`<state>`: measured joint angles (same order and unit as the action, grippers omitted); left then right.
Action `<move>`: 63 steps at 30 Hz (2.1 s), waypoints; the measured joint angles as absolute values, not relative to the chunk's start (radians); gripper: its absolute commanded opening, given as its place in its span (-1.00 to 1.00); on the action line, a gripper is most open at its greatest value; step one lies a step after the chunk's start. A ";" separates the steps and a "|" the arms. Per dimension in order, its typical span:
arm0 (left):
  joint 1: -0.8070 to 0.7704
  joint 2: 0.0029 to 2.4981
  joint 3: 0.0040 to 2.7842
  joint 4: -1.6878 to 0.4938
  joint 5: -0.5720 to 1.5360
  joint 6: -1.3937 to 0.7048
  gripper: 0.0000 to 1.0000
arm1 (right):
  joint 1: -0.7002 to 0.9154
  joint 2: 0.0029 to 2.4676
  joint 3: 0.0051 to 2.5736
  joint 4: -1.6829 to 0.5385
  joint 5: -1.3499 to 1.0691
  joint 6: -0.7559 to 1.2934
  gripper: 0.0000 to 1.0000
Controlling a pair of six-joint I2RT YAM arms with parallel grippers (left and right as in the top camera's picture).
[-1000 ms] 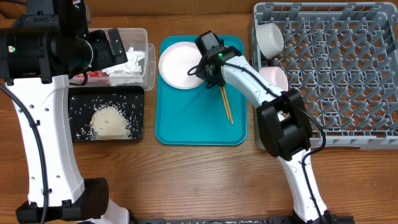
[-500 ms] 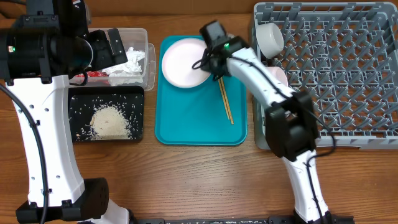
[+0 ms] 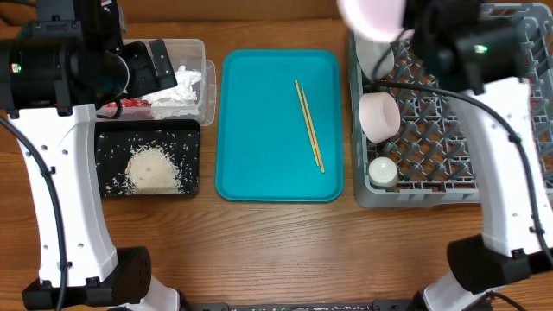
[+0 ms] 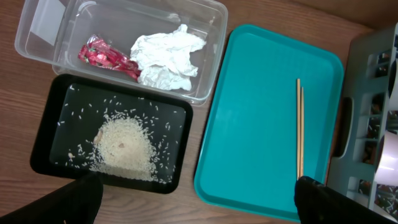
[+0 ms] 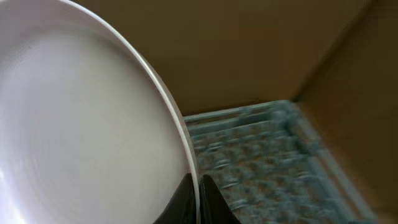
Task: Sort waste into correct bins and load items into the dishwasher
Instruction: 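Lift the plate and stand it upright in the rack's back slots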
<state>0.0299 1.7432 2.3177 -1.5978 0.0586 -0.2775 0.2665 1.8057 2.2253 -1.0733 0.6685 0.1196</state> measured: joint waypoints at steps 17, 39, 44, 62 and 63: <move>0.030 1.743 2.318 -1.598 0.058 -0.278 1.00 | 0.065 1.875 1.862 -0.659 0.793 -0.188 -0.92; 0.030 1.743 2.318 -1.598 0.059 -0.278 1.00 | 0.014 1.881 1.636 -0.558 0.719 -0.236 -0.92; 0.030 1.743 2.318 -1.598 0.059 -0.278 0.99 | 0.014 1.902 1.636 -0.549 0.721 -0.235 -0.92; 0.030 1.743 2.318 -1.598 0.059 -0.277 0.99 | 0.015 1.934 1.659 -0.634 0.511 -0.136 1.00; 0.030 1.743 2.318 -1.598 0.058 -0.278 1.00 | 0.015 1.928 1.674 -0.661 0.482 -0.126 1.00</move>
<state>0.0299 1.7432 2.3177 -1.5978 0.0582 -0.2775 0.0147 1.9278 1.6741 -0.6613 0.4824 -0.1265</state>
